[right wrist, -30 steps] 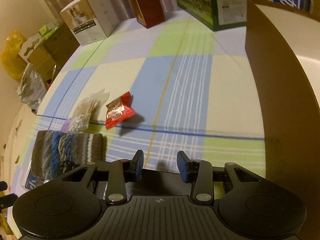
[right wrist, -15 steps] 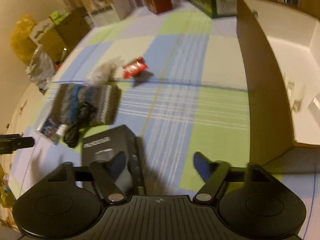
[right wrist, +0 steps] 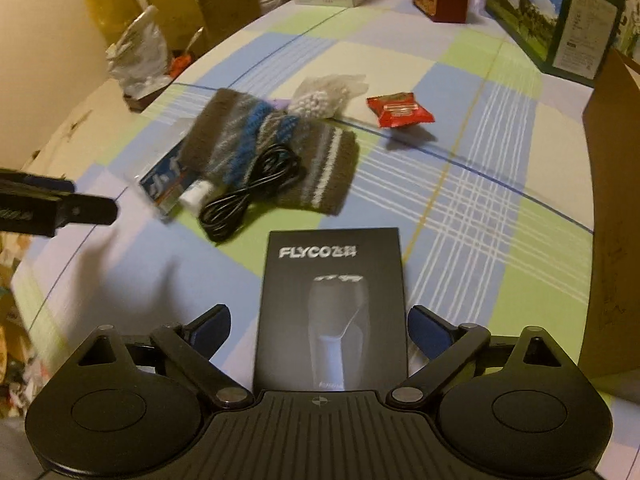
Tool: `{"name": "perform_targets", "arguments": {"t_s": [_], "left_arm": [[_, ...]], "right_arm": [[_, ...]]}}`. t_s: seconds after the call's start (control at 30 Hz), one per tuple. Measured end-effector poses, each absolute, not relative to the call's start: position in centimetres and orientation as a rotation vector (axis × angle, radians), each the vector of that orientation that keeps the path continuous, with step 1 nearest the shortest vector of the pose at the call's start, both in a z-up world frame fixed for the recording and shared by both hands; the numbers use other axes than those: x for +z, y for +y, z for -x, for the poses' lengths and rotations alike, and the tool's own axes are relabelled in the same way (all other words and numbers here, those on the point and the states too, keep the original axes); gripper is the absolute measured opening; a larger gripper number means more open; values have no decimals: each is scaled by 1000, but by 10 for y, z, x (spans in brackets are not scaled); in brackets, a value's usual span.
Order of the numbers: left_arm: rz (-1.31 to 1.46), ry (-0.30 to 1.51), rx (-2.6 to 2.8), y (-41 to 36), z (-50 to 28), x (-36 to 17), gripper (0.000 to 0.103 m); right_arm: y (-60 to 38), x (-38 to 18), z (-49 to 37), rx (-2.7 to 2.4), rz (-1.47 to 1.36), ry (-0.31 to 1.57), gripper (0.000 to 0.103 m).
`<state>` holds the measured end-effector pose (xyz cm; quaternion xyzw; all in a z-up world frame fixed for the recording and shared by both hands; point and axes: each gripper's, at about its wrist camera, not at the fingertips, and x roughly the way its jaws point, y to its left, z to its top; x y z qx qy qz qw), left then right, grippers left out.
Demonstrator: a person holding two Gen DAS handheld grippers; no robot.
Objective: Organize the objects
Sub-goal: 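Grasp the black FLYCO box with the right tool while the left grasps the toothbrush case, then lift the FLYCO box and toothbrush case and carry them over the cardboard box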
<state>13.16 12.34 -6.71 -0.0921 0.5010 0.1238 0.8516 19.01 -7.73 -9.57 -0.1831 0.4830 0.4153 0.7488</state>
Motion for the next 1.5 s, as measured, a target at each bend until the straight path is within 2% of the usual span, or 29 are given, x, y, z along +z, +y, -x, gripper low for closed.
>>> {"name": "perform_targets", "arguments": {"t_s": [0.1,0.13,0.3,0.5,0.8,0.87,1.33,1.5], "left_arm": [[193,1054,261,126,-133,-68,79],[192,1054,261,126,-134,-69,79],[170,1046,239,128,-144,-73,78],[120,1045,194,133,-169,-84,71],[76,1079,131,138,-205,-108,39],[85,1081,120,139,-206,-110,26],[181,1125,218,137,-137,-104,25],[204,1131,239,136,-136,-106,25]], "right_arm": [[-78,-99,-197,869,408,1040,84],[-79,-100,-200,870,397,1042,77],[-86,-99,-216,790,366,1030,77],[-100,-98,-229,720,324,1036,77],[-110,-96,-229,682,282,1036,77],[-110,-96,-229,684,283,1036,77],[-120,-95,-217,749,337,1050,77],[-121,-96,-217,748,335,1056,77]]}}
